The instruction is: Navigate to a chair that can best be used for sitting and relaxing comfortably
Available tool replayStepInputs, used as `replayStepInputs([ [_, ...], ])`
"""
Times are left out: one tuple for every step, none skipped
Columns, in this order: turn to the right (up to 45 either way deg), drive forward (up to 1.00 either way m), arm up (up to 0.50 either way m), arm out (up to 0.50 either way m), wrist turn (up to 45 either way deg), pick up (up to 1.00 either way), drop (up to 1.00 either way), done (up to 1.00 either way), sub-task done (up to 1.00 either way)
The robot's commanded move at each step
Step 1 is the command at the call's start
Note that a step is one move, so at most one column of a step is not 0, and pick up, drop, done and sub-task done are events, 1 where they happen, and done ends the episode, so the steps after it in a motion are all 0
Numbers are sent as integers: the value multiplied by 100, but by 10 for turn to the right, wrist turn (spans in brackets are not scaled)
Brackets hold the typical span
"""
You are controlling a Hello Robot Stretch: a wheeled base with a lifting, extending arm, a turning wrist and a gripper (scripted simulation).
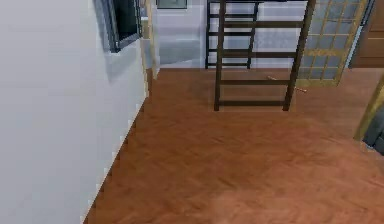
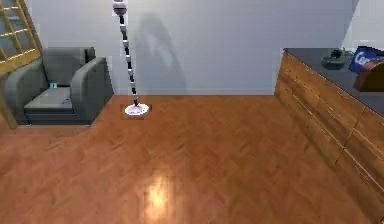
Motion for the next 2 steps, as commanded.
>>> replayStepInputs([
  [330, 0, 0, 0, 0, 0, 0, 0, 0],
  [0, 100, 0, 0, 0, 0, 0, 0, 0],
])
